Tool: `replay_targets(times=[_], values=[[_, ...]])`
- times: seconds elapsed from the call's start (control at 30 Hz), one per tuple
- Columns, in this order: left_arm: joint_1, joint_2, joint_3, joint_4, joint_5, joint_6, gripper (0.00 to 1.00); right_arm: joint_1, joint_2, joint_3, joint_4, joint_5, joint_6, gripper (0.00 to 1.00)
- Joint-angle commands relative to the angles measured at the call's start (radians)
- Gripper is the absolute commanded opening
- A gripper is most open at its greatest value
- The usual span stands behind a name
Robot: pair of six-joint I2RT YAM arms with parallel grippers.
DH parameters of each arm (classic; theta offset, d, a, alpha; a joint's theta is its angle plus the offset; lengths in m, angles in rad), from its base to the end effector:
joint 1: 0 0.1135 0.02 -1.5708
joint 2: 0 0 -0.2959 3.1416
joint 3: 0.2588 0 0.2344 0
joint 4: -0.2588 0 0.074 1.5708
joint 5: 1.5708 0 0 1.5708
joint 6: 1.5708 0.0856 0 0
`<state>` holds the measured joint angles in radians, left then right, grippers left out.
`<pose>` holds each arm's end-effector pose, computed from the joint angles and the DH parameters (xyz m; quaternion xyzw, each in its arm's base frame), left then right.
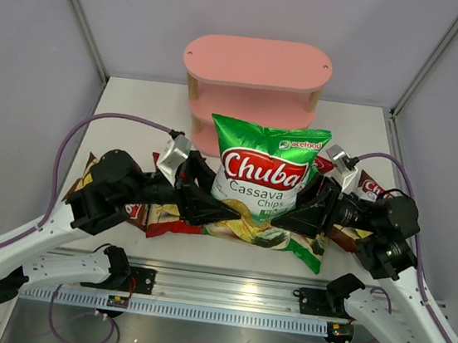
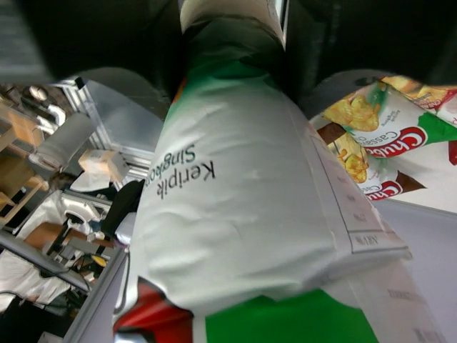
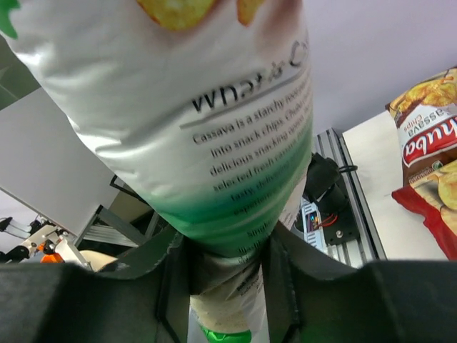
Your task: Place and organize the chips bags onto the shelf
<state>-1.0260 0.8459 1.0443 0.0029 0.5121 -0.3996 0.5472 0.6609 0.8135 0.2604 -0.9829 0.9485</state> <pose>0.0573 -0.1755 0.4682 0.3751 0.5216 -0.6112 0.4621 0.0590 0.1194 0.4376 -0.2909 0.5514 0.6912 0.3655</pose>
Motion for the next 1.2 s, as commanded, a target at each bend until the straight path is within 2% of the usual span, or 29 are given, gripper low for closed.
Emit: replay_targets(times=[0.0,0.03,0.07,0.13,0.17,0.2,0.23,0.33,0.4,0.6,0.7,0.83,0.9,1.0,1.17], values=[[-0.011,0.007,-0.012,0.062,-0.023,-0.054,0.36,0.010,-0.029,0.056,-0.033,0.055,-0.062,0.42],[-0.011,0.005,-0.013,0.075,-0.032,-0.074,0.34,0.010,-0.036,0.050,-0.035,0.061,-0.066,0.45],[-0.011,-0.001,-0.020,0.086,-0.034,-0.085,0.28,0.010,-0.046,0.049,-0.033,0.073,-0.060,0.51],[-0.011,-0.008,-0.029,0.111,-0.059,-0.110,0.25,0.010,-0.053,0.046,-0.036,0.082,-0.060,0.57],[-0.011,-0.014,-0.033,0.126,-0.072,-0.129,0.25,0.010,-0.060,0.047,-0.044,0.101,-0.065,0.64],[-0.011,-0.018,-0.038,0.131,-0.087,-0.139,0.24,0.010,-0.073,0.052,-0.087,0.116,-0.071,0.90],[-0.011,-0.021,-0.040,0.134,-0.131,-0.149,0.23,0.010,-0.079,0.059,-0.123,0.139,-0.101,0.99],[-0.011,-0.036,-0.040,0.138,-0.236,-0.212,0.20,0.010,-0.125,0.092,-0.286,0.254,-0.165,1.00],[-0.011,-0.041,-0.040,0.149,-0.288,-0.251,0.20,0.011,-0.188,0.061,-0.294,0.341,-0.153,0.99],[-0.011,-0.028,-0.070,0.310,-0.434,-0.402,0.19,0.010,-0.268,-0.111,-0.031,0.386,0.027,1.00],[-0.011,-0.001,-0.118,0.454,-0.489,-0.485,0.18,0.010,-0.264,-0.166,0.103,0.388,0.085,0.99],[-0.013,0.063,-0.216,0.801,-0.553,-0.585,0.20,0.010,-0.221,-0.165,0.154,0.406,0.096,0.99],[-0.019,0.091,-0.234,0.905,-0.589,-0.599,0.19,0.010,-0.184,-0.166,0.189,0.411,0.108,0.99],[-0.042,0.146,-0.247,0.994,-0.644,-0.604,0.17,0.010,-0.150,-0.168,0.235,0.432,0.111,0.99],[-0.083,0.186,-0.265,1.033,-0.721,-0.590,0.14,0.010,-0.150,-0.146,0.214,0.509,0.070,0.99]])
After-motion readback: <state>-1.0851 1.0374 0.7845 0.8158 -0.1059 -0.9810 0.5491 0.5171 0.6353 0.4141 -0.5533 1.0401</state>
